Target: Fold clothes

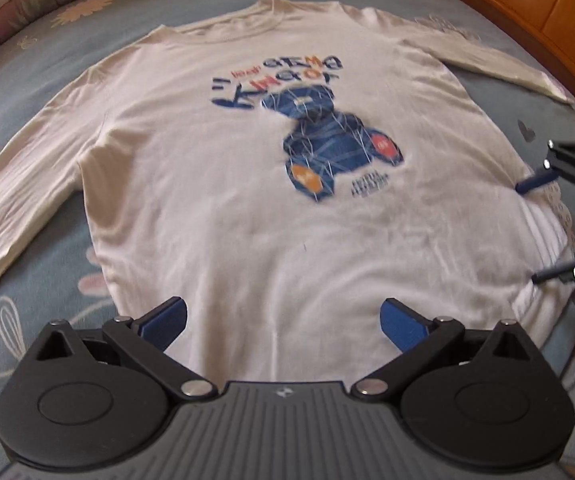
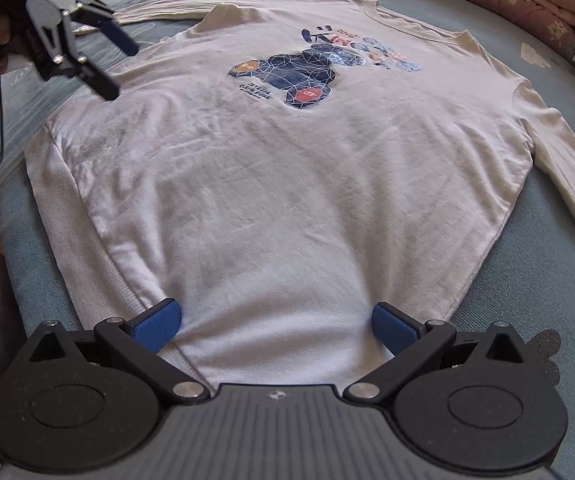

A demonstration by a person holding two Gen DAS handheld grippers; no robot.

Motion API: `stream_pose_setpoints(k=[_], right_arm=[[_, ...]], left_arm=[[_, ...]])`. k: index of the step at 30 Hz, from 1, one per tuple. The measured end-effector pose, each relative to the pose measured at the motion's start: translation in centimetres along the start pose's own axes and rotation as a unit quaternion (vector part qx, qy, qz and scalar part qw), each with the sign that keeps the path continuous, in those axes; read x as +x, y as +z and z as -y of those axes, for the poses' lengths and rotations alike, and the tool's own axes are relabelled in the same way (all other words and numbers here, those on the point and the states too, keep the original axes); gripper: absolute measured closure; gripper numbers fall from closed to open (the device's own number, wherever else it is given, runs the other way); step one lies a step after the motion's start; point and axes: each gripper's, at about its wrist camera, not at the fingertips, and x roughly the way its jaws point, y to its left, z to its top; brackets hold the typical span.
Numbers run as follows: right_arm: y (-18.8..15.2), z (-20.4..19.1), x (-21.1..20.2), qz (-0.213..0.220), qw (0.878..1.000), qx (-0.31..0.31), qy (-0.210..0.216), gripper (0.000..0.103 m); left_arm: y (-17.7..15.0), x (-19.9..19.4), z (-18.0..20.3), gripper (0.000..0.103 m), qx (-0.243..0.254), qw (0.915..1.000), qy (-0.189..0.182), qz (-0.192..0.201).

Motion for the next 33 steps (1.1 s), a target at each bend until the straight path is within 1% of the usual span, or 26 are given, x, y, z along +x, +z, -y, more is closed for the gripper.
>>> stream_pose_setpoints(k=[6, 8, 11, 13, 15, 19, 21, 24, 26, 29, 31, 33], right_arm=[[0.0, 0.2, 0.0, -0.003, 1.000, -0.009, 0.009, 0.000], [0.0, 0.3, -0.1, -0.003, 1.000, -0.014, 0.014, 0.000], [-0.1, 0.4, -0.1, -0.002, 1.000, -0.019, 0.018, 0.000], [-0.1, 0.3, -0.1, 0.000, 1.000, -0.019, 0.017, 0.000], [-0.2, 0.2, 0.0, 0.002, 1.000, -0.019, 0.013, 0.000], [-0.1, -0.1, 0.1, -0.003, 1.000, -0.015, 0.005, 0.000], [0.2, -0.2, 0.2, -0.011, 1.000, -0.014, 0.003, 0.000], [0.7, -0.2, 0.4, -0.028, 1.000, -0.014, 0.001, 0.000], [1.4, -0.3, 0.6, -0.049, 0.999, -0.013, -0.001, 0.000], [2.5, -0.3, 0.7, -0.076, 0.997, 0.000, -0.007, 0.000], [3.3, -0.1, 0.4, -0.081, 0.997, 0.009, -0.017, 0.000], [4.5, 0.1, 0.1, -0.079, 0.996, 0.009, -0.029, 0.000]], left_arm=[[2.1, 3.0, 0.2, 0.001, -0.032, 0.9994, 0.013, -0.005], [1.2, 3.5, 0.3, 0.001, -0.047, 0.9985, 0.023, -0.015], [-0.4, 2.8, 0.5, 0.001, -0.051, 0.9981, 0.032, -0.010], [-0.7, 2.2, 0.3, 0.001, -0.068, 0.9972, 0.027, -0.017], [-0.3, 1.7, -0.3, 0.001, -0.082, 0.9964, 0.014, -0.015], [1.7, 1.7, -1.8, 0.001, -0.086, 0.9959, 0.008, 0.027], [2.5, 2.3, -2.5, 0.001, -0.099, 0.9944, 0.004, 0.037], [2.1, 2.8, -3.3, 0.001, -0.128, 0.9911, -0.016, 0.031], [1.5, 2.9, -3.7, 0.001, -0.148, 0.9883, -0.030, 0.025], [1.3, 1.4, -4.9, 0.001, -0.177, 0.9824, -0.044, 0.041], [2.0, 0.0, -6.7, 0.001, -0.191, 0.9783, -0.029, 0.075], [2.8, -1.5, -8.8, 0.001, -0.203, 0.9725, -0.011, 0.113]])
